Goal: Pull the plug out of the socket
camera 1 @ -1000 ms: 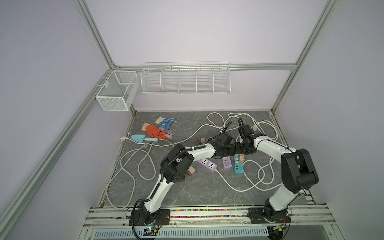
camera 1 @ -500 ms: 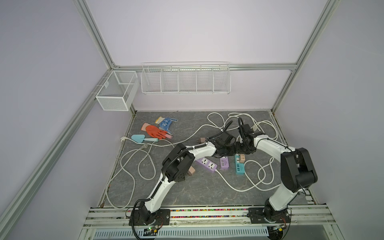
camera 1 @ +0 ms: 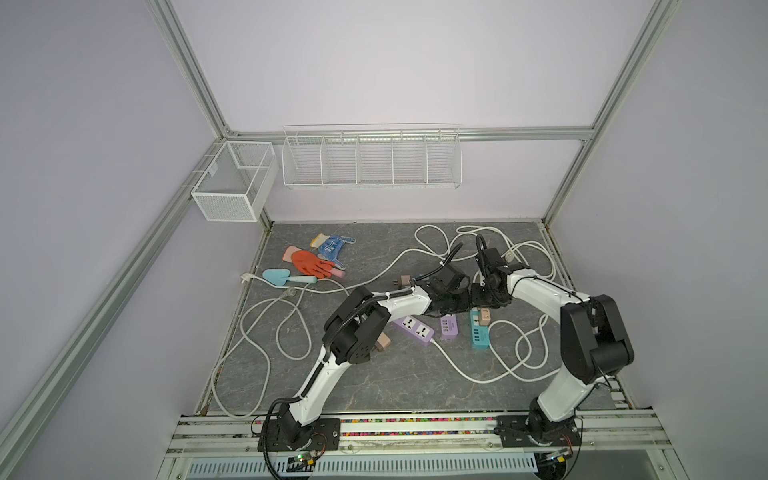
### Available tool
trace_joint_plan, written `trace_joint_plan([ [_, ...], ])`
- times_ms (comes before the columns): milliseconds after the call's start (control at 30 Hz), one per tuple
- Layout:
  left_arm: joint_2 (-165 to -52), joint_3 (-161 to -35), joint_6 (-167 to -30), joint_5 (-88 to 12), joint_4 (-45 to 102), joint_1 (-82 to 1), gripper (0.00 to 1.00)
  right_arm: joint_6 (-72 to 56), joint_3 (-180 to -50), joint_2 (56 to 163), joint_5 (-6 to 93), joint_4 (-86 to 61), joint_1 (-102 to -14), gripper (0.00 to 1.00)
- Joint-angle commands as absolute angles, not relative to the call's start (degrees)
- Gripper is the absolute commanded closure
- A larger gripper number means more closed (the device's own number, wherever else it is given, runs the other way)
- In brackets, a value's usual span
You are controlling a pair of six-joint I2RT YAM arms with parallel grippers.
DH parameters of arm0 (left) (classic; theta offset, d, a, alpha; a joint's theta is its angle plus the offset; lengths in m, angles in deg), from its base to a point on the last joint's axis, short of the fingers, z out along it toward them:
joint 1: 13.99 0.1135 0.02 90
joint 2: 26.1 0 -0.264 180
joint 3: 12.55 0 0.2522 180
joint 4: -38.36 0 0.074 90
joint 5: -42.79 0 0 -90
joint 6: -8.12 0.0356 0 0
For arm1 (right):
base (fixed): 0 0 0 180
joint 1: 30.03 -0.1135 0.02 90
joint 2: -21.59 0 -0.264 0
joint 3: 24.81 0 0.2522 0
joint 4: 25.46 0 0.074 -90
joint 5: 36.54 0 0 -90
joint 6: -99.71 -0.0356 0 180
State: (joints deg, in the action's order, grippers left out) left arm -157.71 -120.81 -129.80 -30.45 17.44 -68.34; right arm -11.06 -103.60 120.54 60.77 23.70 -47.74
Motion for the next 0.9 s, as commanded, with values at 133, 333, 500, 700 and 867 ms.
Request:
trace_joint_plan([
  [133,-160.33,-118.12,-131.46,-32.17,13.59,-71.02,0.71,-11.56,-104.45,121.52,58.82,21.46,-49.16,0.82],
  [333,-161.21,-116.13,-130.45,-38.72,6.30,-70.78,0.72,-10.70,-105.58,120.99,60.57,22.13,-49.07,0.82],
  [500,-161.41,-114.13,-131.20,-37.65,8.32,-70.59,0.72,-11.34,-105.77,121.20,57.61,20.81,-48.82,0.82],
  [700,-161.67,-114.74,-130.76,-37.41,7.99,-71.05,0.72,-10.50,-107.06,120.99,59.88,23.07,-48.61,0.84],
  [867,-162.85,-116.64,-130.80,-37.43,5.94,-71.18,0.72,-11.40,-106.63,120.10,56.94,21.60,-47.69,0.84],
])
